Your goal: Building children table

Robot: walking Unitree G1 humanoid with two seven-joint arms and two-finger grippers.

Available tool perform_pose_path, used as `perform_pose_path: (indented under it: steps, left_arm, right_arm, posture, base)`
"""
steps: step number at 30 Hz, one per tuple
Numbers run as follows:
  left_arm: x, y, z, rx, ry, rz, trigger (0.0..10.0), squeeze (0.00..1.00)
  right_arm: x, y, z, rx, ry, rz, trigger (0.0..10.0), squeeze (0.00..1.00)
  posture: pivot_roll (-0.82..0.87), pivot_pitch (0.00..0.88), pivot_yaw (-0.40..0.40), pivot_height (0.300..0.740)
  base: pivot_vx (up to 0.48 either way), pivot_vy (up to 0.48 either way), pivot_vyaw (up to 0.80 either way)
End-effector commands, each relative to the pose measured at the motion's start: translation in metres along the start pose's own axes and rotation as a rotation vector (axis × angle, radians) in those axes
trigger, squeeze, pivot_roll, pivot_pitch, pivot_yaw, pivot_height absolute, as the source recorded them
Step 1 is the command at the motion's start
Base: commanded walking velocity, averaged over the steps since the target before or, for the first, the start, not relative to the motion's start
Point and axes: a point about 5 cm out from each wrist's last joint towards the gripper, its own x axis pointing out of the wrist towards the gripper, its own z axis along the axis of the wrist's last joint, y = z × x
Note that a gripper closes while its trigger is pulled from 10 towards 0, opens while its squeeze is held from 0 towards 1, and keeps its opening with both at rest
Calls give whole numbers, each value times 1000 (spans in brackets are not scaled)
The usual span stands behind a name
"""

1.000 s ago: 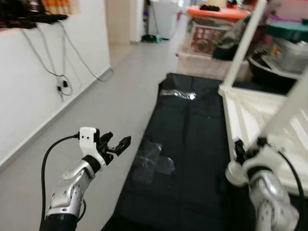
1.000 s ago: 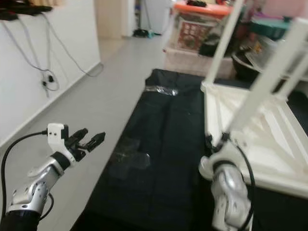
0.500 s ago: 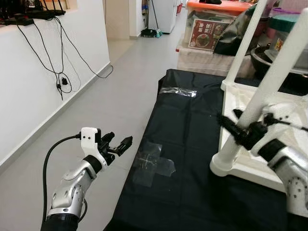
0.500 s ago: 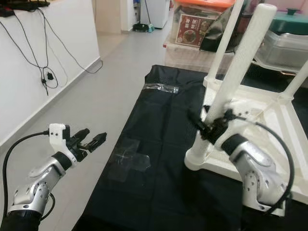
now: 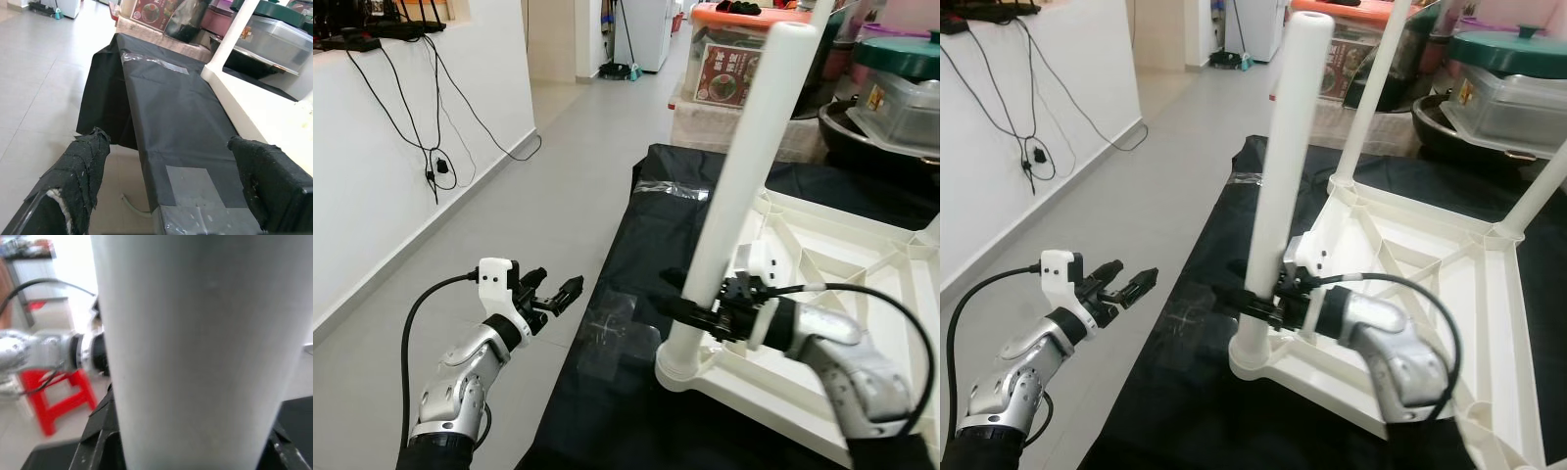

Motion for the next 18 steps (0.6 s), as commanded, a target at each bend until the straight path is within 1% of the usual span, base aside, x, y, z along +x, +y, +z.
perform_pose_path:
  steps: [1,2,3,4,5,6,7,8,10,11,12,13,14,15,16,17,18]
  left_arm:
    - [-2,1,-2,-5,9,1,10000,0]
    - [-2,1,-2,-6,9,0,10000,0]
    - [-2,1,-2,-6,9,0,10000,0]
    - [-2,1,-2,-6,10,-1,10000,0]
    - [-2,1,-2,-6,10,-1,10000,0]
    - [-2,1,-2,-6,11,-2,10000,0]
    - [-2,1,-2,-6,11,-2,10000,0]
    - [-2,1,-2,-4,12,-5,10000,0]
    - [-2,1,-2,-4,12,-5,10000,0]
    - [-2,1,-1,-2,12,-7,10000,0]
    - [-2,1,-1,-2,12,-7,10000,0]
    - [-2,1,-1,2,13,-10,10000,0]
    - [-2,1,-1,2,13,-10,10000,0]
    - [-1,0,-1,4,14,-12,10000,0]
    - [-1,1,-1,5,15,-13,10000,0]
    - [-1,1,-1,5,15,-13,10000,0]
    - [-1,1,-1,4,13,-11,10000,0]
  right_arm:
    - [-13,-25,-24,58,94,-295,0,0]
    - [-19,-36,-32,53,123,-470,0,0]
    - [-19,-36,-32,53,123,-470,0,0]
    - [-38,-54,-44,101,178,-793,0,0]
    - [-38,-54,-44,101,178,-793,0,0]
    - [-65,-64,-57,134,256,-1085,0,0]
    - [-65,-64,-57,134,256,-1085,0,0]
    - [-107,-59,-72,171,377,-1446,0,0]
    - [-107,-59,-72,171,377,-1446,0,0]
    - [-115,-52,-68,108,375,-1489,0,0]
    - [-115,-52,-68,108,375,-1489,0,0]
    - [-116,-46,-62,65,364,-1499,0,0]
    - [-116,-46,-62,65,364,-1499,0,0]
    - [-113,-40,-58,58,354,-1492,0,0]
    - [-107,-37,-54,83,322,-1452,2863,0]
    - [-107,-37,-54,83,322,-1452,2863,0]
    - [-97,-35,-49,107,265,-1404,10000,0]
  posture:
    - [-82,0,-69,740]
    - [-85,0,-66,740]
    - [-85,0,-66,740]
    - [-90,0,-61,740]
    - [-90,0,-61,740]
    - [-95,0,-60,740]
    - [-95,0,-60,740]
    - [-98,0,-57,740]
    - [-98,0,-57,740]
    - [-105,0,-48,740]
    - [-105,0,-48,740]
    - [-110,0,-49,740]
    - [-110,0,-49,740]
    - [-110,0,-52,740]
    - [-106,0,-58,740]
    - [-106,0,-58,740]
    - [-109,0,-55,740]
  base:
    - [0,0,0]
    - [0,0,0]
    - [0,0,0]
    - [0,0,0]
    - [0,0,0]
    - [0,0,0]
    - [0,0,0]
    - [0,0,0]
    - [0,0,0]
    - [0,0,0]
    - [0,0,0]
    - [0,0,0]
    - [0,0,0]
    - [0,0,0]
    - [0,0,0]
    - [0,0,0]
    - [0,0,0]
